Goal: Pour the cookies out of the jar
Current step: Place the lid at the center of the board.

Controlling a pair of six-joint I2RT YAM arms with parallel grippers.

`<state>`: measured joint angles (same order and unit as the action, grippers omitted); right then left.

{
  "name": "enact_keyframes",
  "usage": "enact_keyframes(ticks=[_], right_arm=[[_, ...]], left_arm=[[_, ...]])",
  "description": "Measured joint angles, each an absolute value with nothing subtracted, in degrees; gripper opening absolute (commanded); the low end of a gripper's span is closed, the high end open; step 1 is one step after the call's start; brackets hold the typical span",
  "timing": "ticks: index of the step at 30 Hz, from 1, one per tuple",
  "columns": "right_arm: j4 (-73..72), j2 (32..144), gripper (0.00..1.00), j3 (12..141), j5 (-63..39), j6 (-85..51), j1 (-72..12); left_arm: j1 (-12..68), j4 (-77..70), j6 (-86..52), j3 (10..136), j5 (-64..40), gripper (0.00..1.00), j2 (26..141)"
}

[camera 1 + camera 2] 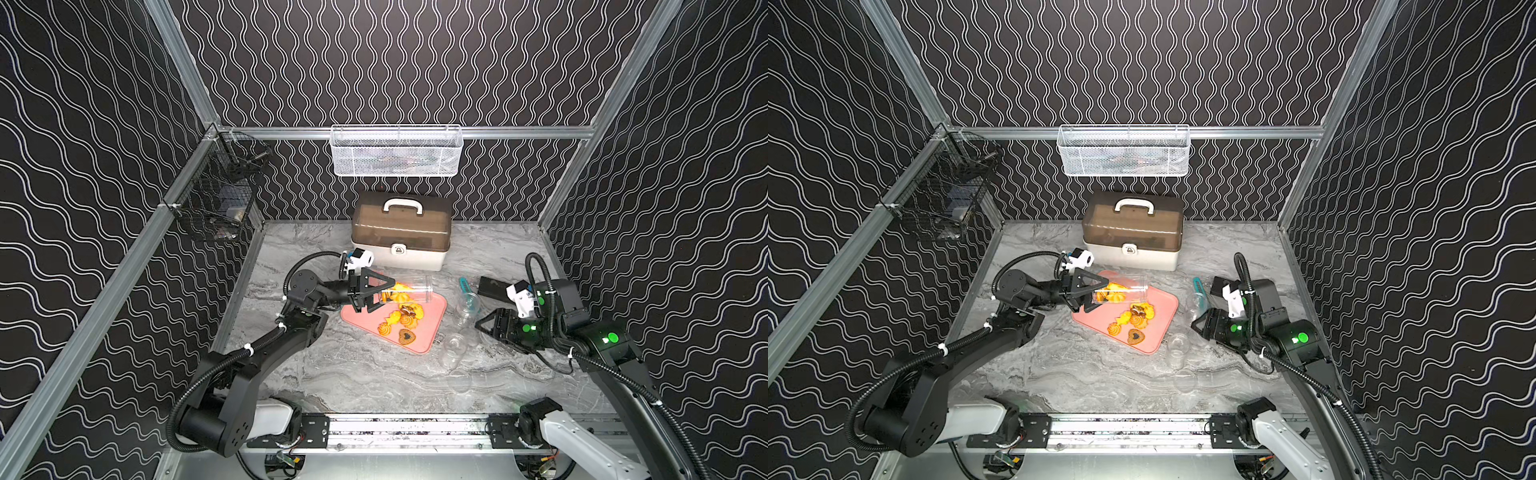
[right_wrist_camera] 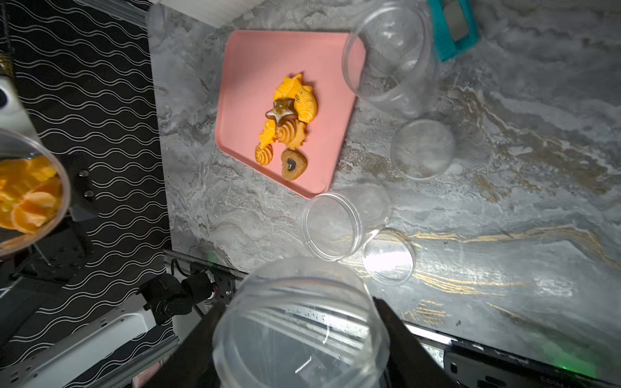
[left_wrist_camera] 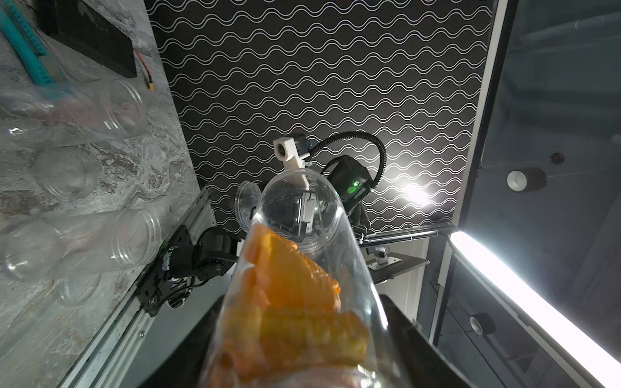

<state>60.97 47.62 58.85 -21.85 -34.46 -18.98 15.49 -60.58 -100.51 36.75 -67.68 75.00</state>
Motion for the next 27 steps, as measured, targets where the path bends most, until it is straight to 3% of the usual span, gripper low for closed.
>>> enact_keyframes(ticks=[4, 8, 12, 15, 20, 27], right_arm=[[60.8, 47.0, 0.61, 57.4, -24.7, -35.6, -19.4], [59.2, 47.3, 0.59, 58.0, -26.3, -37.1, -22.2], [56.9, 49.6, 0.59, 59.4, -23.9, -39.8, -32.9], [54.7, 53.2, 0.59, 60.3, -20.6, -41.7, -42.5], [49.7, 61.1, 0.6, 60.8, -15.0, -44.2, -56.8], [44.0, 70.5, 0.61, 59.8, -10.2, -45.2, -64.8]], left_arm=[[14.6, -51.3, -94.5, 37.0, -67.6, 0.65, 72.7], [12.9, -32.8, -82.4, 40.5, -66.4, 0.66, 68.9], [12.0, -6.1, -62.6, 50.2, -62.2, 0.66, 66.9], [11.8, 4.1, -54.1, 52.4, -61.0, 0.66, 66.9], [11.1, 7.9, -51.9, 49.8, -60.9, 0.66, 68.1], [9.7, 4.0, -51.3, 47.3, -61.5, 0.67, 74.3]])
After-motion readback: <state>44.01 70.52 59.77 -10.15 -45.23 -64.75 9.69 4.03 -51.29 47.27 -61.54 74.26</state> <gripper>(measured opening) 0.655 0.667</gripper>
